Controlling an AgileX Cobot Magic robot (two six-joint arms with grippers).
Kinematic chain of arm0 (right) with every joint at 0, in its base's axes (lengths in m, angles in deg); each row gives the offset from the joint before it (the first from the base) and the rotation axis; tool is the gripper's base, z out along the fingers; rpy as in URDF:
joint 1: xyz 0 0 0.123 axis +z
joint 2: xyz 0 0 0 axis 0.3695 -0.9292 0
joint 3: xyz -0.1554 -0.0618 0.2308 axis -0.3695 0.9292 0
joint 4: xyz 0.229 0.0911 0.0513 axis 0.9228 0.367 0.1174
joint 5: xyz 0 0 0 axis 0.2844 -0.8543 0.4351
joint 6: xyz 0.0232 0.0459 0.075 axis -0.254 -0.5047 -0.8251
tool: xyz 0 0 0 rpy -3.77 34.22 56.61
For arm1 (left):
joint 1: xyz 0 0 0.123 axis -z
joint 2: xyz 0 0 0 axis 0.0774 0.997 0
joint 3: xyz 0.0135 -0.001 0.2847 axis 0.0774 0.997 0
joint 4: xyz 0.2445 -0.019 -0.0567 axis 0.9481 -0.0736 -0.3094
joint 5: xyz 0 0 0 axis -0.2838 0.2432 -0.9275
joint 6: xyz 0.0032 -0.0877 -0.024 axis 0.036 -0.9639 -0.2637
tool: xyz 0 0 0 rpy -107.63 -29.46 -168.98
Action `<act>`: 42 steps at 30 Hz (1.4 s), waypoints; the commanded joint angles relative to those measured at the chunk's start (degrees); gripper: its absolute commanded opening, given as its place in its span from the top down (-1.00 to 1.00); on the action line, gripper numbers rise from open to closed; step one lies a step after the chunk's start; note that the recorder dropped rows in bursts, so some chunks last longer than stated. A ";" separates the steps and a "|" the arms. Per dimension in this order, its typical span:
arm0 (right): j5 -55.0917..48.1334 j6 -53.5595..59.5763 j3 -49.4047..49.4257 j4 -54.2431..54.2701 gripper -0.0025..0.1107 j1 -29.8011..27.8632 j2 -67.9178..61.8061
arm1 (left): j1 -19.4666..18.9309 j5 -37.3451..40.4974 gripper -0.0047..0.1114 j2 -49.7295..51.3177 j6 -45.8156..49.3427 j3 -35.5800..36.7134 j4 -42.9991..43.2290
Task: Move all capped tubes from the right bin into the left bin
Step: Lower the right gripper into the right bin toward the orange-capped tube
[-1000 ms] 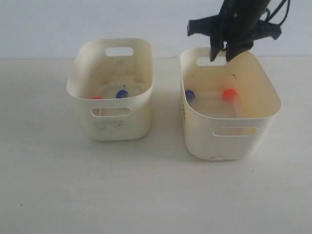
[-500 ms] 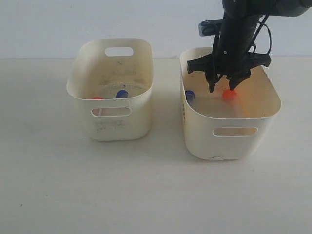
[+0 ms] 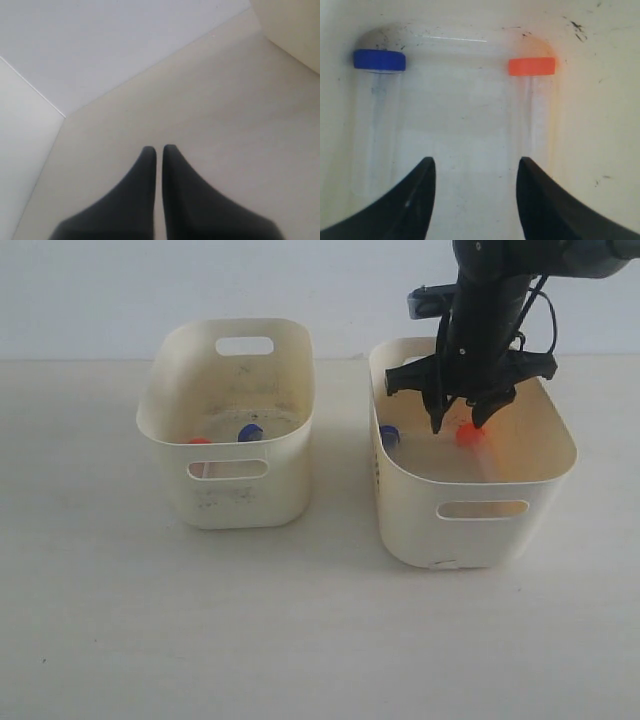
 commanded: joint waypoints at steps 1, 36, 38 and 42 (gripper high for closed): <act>-0.41 -0.51 -0.22 -0.17 0.10 0.13 0.20 | 0.06 -0.28 0.85 0.20 0.04 -0.22 -0.16; 1.71 -4.01 -0.12 -6.64 -0.12 1.44 -4.95 | 0.06 -0.28 0.85 0.20 0.04 -0.22 -0.16; 1.94 -4.13 -0.12 -6.68 -0.12 1.44 -4.95 | 0.06 -0.28 0.85 0.20 0.04 -0.22 -0.16; 1.93 -4.26 -0.12 -6.81 -0.12 1.44 -4.95 | 0.06 -0.28 0.85 0.20 0.04 -0.22 -0.16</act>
